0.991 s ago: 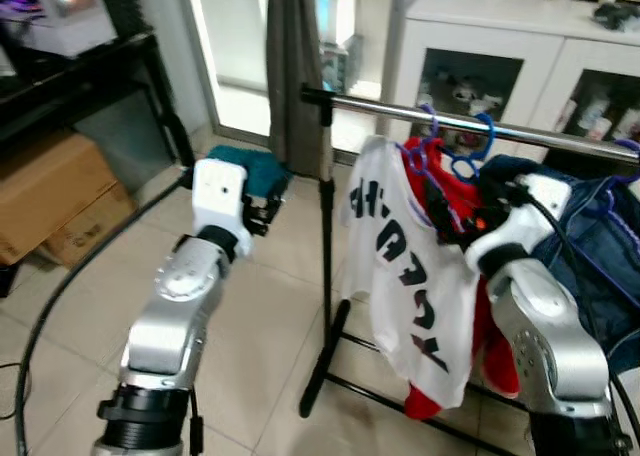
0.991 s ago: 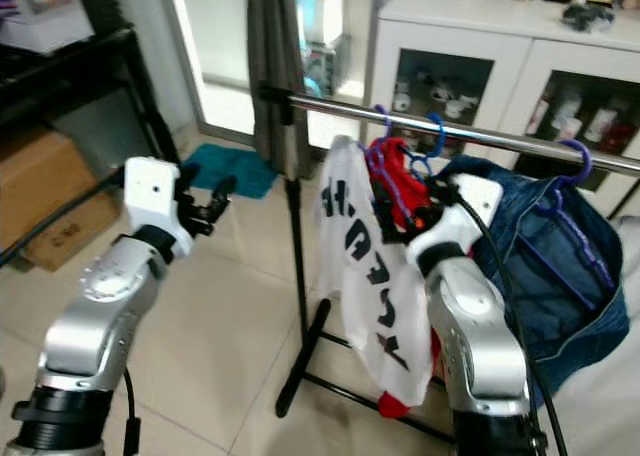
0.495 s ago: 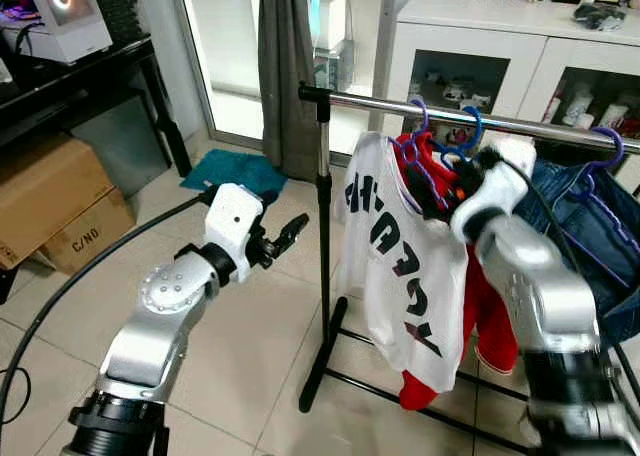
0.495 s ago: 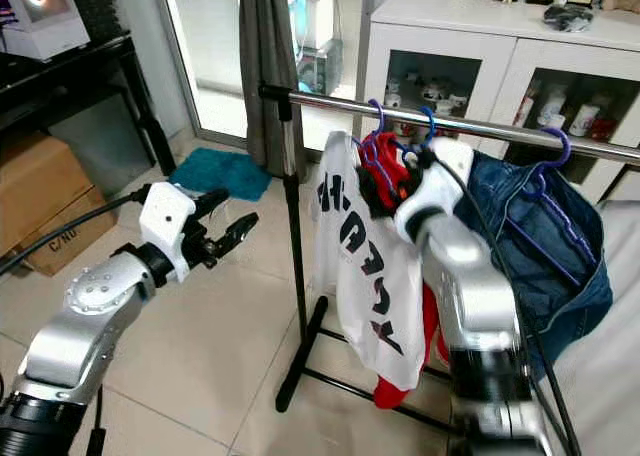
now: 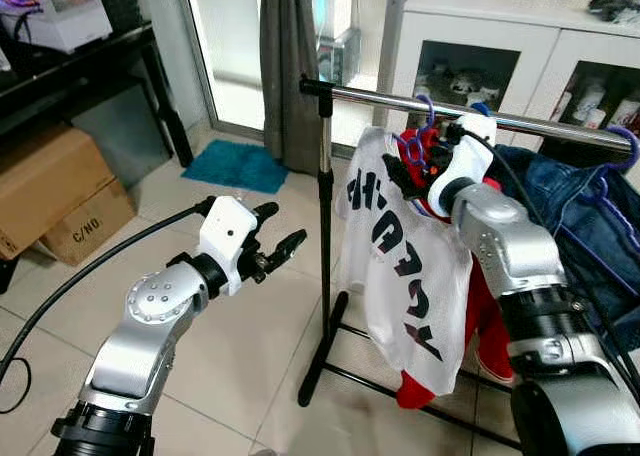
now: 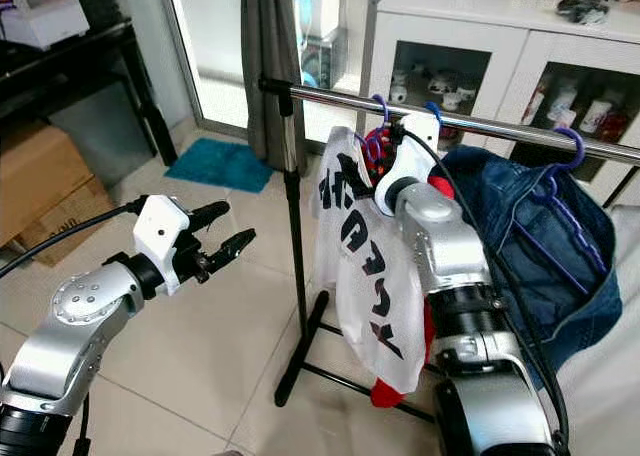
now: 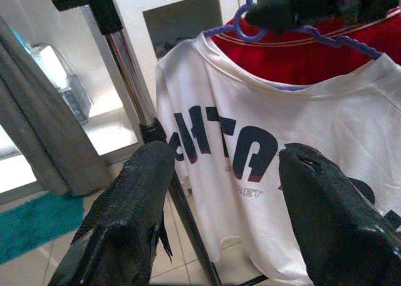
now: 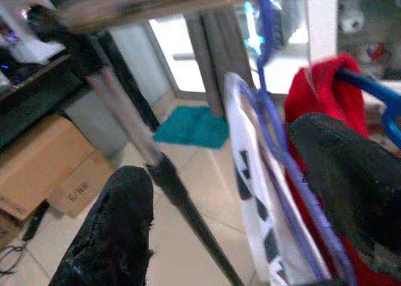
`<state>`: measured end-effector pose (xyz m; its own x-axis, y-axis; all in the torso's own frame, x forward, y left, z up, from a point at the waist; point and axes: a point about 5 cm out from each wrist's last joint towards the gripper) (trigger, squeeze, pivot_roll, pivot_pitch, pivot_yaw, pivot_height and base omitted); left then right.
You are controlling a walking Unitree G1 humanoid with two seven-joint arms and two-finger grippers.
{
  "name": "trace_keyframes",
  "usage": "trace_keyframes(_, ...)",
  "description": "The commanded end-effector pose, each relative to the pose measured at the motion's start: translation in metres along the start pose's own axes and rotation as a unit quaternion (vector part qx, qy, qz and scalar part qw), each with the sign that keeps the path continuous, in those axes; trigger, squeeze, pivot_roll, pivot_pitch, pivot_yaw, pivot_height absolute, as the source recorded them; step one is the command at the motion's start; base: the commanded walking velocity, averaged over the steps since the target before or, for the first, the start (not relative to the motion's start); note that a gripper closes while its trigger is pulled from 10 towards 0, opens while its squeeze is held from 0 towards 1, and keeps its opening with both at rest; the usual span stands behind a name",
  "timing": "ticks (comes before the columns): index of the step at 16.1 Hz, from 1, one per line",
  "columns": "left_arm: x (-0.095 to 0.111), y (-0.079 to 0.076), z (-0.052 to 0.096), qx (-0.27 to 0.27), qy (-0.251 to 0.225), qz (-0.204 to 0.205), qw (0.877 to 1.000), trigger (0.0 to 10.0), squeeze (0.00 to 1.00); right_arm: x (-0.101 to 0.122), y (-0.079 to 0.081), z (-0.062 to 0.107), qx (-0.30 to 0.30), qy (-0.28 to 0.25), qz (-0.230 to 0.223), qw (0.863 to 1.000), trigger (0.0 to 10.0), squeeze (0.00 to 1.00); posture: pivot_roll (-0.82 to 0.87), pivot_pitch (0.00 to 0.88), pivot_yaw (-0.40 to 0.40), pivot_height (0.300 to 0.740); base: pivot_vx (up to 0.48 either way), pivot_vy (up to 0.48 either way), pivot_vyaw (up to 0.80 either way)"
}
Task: Hang hanger
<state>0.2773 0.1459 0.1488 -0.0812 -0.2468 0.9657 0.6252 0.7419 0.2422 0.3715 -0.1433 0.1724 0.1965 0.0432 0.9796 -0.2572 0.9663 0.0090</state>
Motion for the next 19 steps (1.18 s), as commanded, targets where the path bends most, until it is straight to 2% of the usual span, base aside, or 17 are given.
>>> trace_keyframes(1,0.003,-0.001,0.001,-0.003,-0.002,-0.007,1.000,10.0,0.00,0.004,0.000,-0.003,-0.007,-0.002,0.005,1.000,10.0,0.00,-0.04,0.013,0.043,0.740,0.000,0.000,0.00)
trace_keyframes(5,0.004,-0.004,0.001,-0.009,-0.004,-0.006,1.000,10.0,0.00,0.005,-0.005,-0.013,-0.047,-0.002,-0.025,0.999,10.0,0.00,-0.03,0.019,0.042,0.740,0.000,0.000,0.00)
trace_keyframes(12,0.004,-0.003,0.001,-0.011,-0.005,-0.007,1.000,10.0,0.00,0.016,0.001,-0.027,-0.042,-0.012,-0.037,0.998,10.0,0.00,-0.03,0.022,0.038,0.740,0.000,0.000,0.00)
trace_keyframes(16,0.004,-0.005,0.001,-0.011,-0.005,-0.004,1.000,10.0,0.00,0.012,-0.005,-0.035,-0.078,0.020,-0.045,0.996,10.0,0.00,-0.03,0.023,0.027,0.740,0.000,0.000,0.00)
trace_keyframes(19,0.003,-0.005,0.000,-0.010,-0.006,-0.004,1.000,10.0,0.00,0.013,-0.008,-0.036,-0.089,0.019,-0.059,0.994,10.0,0.00,-0.03,0.018,0.024,0.740,0.000,0.000,0.00)
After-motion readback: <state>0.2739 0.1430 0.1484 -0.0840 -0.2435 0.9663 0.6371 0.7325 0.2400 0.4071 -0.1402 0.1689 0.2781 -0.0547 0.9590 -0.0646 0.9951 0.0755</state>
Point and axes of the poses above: a point about 5 cm out from each wrist's last joint towards the gripper, its own z axis pointing back from the gripper into the wrist, its own x axis along the axis of the wrist's last joint, y = z × x, and after that the axes turned 2 degrees about -z, right-handed
